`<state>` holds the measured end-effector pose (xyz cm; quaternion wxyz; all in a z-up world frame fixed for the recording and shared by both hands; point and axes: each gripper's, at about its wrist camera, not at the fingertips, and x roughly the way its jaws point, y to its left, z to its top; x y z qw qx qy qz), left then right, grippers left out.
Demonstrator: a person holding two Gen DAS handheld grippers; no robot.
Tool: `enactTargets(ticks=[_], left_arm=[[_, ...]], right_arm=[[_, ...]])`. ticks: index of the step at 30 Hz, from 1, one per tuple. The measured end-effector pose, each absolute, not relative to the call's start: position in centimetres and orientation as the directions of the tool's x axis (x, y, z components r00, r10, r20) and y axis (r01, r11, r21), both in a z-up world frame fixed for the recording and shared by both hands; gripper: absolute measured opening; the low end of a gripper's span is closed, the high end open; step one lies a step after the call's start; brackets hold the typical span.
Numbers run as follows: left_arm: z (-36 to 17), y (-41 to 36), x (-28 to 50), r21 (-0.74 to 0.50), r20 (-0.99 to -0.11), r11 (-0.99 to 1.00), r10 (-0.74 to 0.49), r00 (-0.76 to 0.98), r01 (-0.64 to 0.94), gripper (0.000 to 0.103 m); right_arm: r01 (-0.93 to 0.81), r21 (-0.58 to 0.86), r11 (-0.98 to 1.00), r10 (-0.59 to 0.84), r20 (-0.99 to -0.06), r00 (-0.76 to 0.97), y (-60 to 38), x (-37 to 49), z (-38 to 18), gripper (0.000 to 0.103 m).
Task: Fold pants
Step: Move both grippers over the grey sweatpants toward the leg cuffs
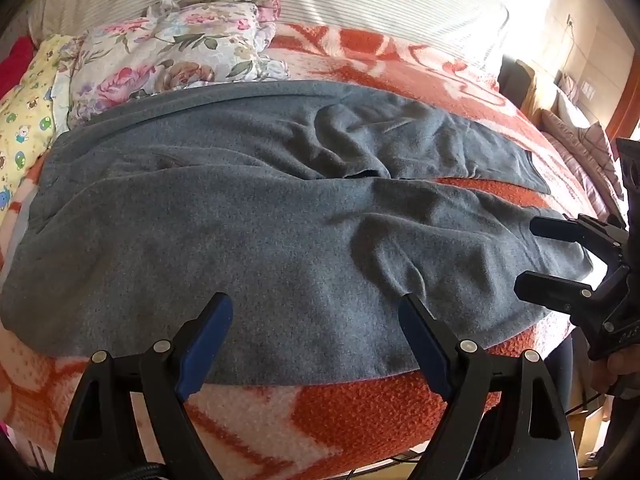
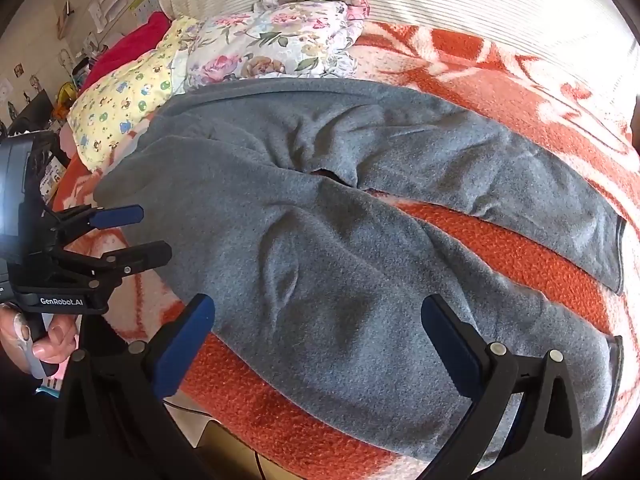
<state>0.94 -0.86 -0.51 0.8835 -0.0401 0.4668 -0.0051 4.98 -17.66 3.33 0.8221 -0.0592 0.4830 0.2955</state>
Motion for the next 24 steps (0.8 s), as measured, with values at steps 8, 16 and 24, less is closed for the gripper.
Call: enactTargets(ticks=[8, 16, 24], left_arm=[[-0.5, -1.5, 1.6, -0.079, -0.828, 0.997, -0.062, 0.557, -0.006, 0.085], [-0.4, -1.9, 2.8, -0.091, -0.827, 0.996, -0.088, 0.555, 0.021, 0.085], [-0.3, -3.0, 4.4, -0.111, -0.826, 0.992, -0.129, 0.549, 0.065, 0.085]], right_arm=[[-0.519, 0.199, 0.831, 0.428, -0.826, 0.368, -19.7, 5.6, 3.2, 0.103], [-0.458, 0.217, 0.862, 0.409, -0.83, 0.378, -22.4, 6.9, 3.5, 0.103], [-0.344, 0.276, 0.898, 0.407, -0.817, 0.409, -26.6, 8.1, 3.2, 0.103]])
